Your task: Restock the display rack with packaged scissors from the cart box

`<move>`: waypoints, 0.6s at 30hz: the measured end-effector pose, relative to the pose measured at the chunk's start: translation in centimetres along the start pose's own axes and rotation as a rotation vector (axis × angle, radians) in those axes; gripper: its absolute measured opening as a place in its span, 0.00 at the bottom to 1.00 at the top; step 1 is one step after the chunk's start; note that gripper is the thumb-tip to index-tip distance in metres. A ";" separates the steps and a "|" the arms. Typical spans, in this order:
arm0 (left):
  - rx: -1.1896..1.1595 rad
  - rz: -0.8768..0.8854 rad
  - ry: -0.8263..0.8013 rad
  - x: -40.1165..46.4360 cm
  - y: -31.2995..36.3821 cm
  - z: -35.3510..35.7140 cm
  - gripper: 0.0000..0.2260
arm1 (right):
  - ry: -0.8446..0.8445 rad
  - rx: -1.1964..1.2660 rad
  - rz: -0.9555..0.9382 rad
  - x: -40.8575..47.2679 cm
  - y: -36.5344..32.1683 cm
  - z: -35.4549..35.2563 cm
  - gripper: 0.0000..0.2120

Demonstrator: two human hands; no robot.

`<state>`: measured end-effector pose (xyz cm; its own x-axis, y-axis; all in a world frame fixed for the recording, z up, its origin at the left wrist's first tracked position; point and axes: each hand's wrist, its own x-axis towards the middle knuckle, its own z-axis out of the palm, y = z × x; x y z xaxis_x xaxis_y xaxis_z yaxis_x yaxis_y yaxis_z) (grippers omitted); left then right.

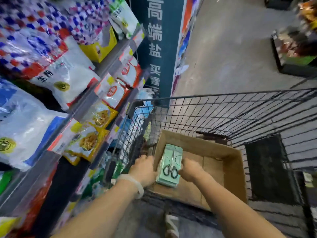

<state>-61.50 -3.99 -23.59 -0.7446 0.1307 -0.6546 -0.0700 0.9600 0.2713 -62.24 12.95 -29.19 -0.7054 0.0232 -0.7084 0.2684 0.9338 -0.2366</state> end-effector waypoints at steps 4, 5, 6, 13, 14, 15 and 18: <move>-0.089 -0.038 -0.065 5.4 1.1 1.6 0.21 | -0.075 0.101 0.040 5.6 1.5 1.0 0.20; -0.111 -0.037 -0.069 6.4 1.3 2.2 0.21 | -0.092 0.117 0.059 6.8 1.8 1.5 0.21; -0.132 -0.033 -0.069 7.3 1.5 2.8 0.19 | -0.103 0.132 0.064 7.7 2.0 2.1 0.22; -0.201 -0.081 -0.128 10.7 2.7 5.6 0.20 | -0.202 0.449 0.220 13.1 3.4 8.0 0.38; -0.212 -0.085 -0.135 10.9 2.8 5.6 0.20 | -0.184 0.478 0.257 12.8 3.2 7.6 0.37; -0.221 -0.090 -0.138 11.0 2.9 5.6 0.20 | -0.176 0.500 0.292 12.7 3.2 7.3 0.35; -0.231 -0.115 -0.159 10.9 3.2 5.3 0.22 | -0.201 0.587 0.322 12.2 4.1 6.0 0.25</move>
<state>-66.32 1.78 -33.59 -0.6111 0.0790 -0.7876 -0.3108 0.8911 0.3305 -65.84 14.89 -42.75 -0.4116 0.1474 -0.8994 0.7937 0.5430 -0.2742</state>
